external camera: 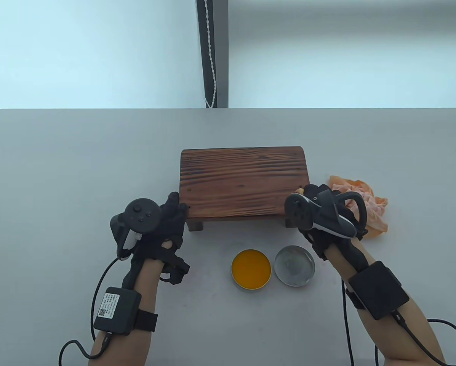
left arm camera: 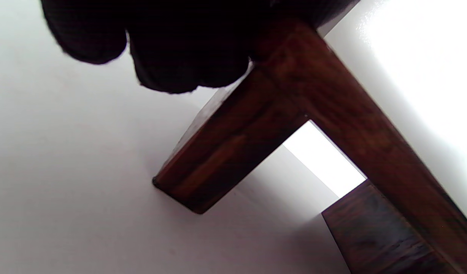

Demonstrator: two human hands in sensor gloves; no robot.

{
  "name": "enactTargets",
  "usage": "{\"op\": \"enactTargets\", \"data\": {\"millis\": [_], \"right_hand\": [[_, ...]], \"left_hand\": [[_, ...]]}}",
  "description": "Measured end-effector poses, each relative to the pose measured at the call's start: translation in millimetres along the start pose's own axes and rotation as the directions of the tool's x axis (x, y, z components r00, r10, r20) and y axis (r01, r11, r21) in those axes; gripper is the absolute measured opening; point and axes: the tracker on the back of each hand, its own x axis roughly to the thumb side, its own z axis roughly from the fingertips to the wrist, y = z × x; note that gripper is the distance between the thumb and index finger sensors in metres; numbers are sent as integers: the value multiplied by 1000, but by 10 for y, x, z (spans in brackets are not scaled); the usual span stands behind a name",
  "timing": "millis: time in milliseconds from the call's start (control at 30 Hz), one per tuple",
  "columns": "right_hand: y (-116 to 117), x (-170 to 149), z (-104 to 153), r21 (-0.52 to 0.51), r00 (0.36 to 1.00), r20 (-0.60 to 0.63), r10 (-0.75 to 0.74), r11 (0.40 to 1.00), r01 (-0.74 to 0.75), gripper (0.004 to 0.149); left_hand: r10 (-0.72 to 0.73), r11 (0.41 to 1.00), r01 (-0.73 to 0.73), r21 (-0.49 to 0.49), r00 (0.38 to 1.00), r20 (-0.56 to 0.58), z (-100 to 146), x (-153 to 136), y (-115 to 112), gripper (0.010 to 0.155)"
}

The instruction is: Dip and apply wood wax on stool

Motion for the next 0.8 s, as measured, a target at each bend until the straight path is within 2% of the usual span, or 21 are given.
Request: {"op": "enactTargets", "data": {"millis": [100, 200, 367, 467, 567, 667, 800], "right_hand": [[43, -117, -82, -47, 998, -61, 30, 998, -33, 37], [40, -203, -74, -30, 995, -94, 17, 999, -20, 37], [3, -66, 155, -6, 998, -20, 65, 998, -65, 37], [-6, 22, 139, -8, 999, 14, 39, 999, -38, 37], [17, -25, 25, -21, 1000, -15, 13, 1000, -13, 37], [57, -175, -79, -41, 995, -100, -27, 999, 23, 37], [65, -258, 17, -42, 992, -126, -3, 999, -3, 38]], "left_hand": [[0, 1000, 0, -9, 1000, -1, -5, 1, 9, 70], [1, 1000, -1, 1, 1000, 1, 2, -5, 1, 70], [-10, 1000, 10, 6, 1000, 2, 5, 2, -3, 70], [-17, 1000, 17, 9, 1000, 5, 3, 1, -5, 70], [-14, 1000, 14, 11, 1000, 5, 5, 2, -9, 70], [-17, 1000, 17, 10, 1000, 5, 3, 1, -8, 70], [-12, 1000, 12, 7, 1000, 5, 4, 2, -8, 70]]}}
